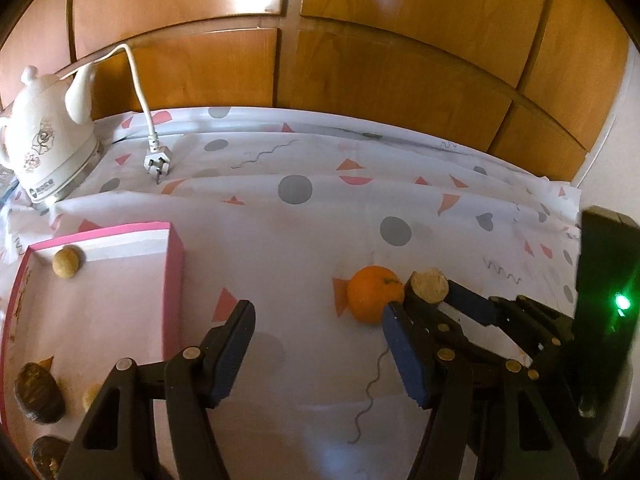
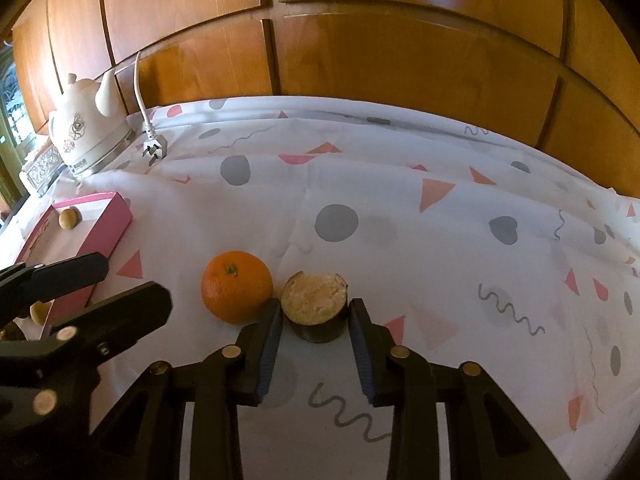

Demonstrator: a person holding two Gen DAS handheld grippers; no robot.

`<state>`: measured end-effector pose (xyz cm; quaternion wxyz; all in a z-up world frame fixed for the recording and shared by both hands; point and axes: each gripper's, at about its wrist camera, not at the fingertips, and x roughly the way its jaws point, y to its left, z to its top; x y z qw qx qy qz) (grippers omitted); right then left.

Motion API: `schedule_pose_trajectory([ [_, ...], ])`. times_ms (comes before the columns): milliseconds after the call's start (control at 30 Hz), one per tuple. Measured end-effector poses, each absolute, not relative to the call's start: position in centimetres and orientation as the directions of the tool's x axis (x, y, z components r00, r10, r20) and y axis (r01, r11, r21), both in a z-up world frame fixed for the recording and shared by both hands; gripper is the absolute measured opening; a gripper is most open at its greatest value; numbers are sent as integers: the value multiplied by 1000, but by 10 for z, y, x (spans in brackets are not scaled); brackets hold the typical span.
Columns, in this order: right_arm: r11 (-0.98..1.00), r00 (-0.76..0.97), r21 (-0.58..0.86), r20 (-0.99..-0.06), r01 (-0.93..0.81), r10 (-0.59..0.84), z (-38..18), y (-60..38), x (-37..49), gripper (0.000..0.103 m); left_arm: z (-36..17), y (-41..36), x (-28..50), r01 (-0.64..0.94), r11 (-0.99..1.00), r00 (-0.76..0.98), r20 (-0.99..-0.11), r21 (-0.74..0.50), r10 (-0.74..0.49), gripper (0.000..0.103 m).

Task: Organize fruits
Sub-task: 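Grasp the cut wooden log slice with the right tool, then grasp the orange with the left tool, then carry the orange with the left tool while the right tool carries the log slice to the tray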

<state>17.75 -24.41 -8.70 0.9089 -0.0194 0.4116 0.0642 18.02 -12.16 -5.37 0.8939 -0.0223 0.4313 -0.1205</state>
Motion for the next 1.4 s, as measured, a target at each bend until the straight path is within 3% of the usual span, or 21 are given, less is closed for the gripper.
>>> schedule_pose_trajectory([
  [567, 999, 663, 40, -747, -26, 47, -86, -275, 163, 34, -71, -163, 199, 241, 962, 577, -779, -126, -247, 67],
  [600, 999, 663, 41, -747, -26, 48, -86, -275, 163, 34, -74, -164, 201, 246, 960, 570, -781, -133, -254, 64],
  [667, 999, 664, 44, -746, -26, 50, -86, -275, 163, 34, -79, -167, 204, 253, 959, 561, -788, -130, -255, 40],
  [1033, 998, 648, 53, -759, -30, 60, -88, -275, 161, 33, -79, -151, 186, 236, 963, 561, -791, -130, -244, 39],
  [1400, 998, 628, 60, -777, 7, 43, -86, -288, 123, 31, -79, -138, 121, 259, 961, 577, -783, -95, -233, 39],
])
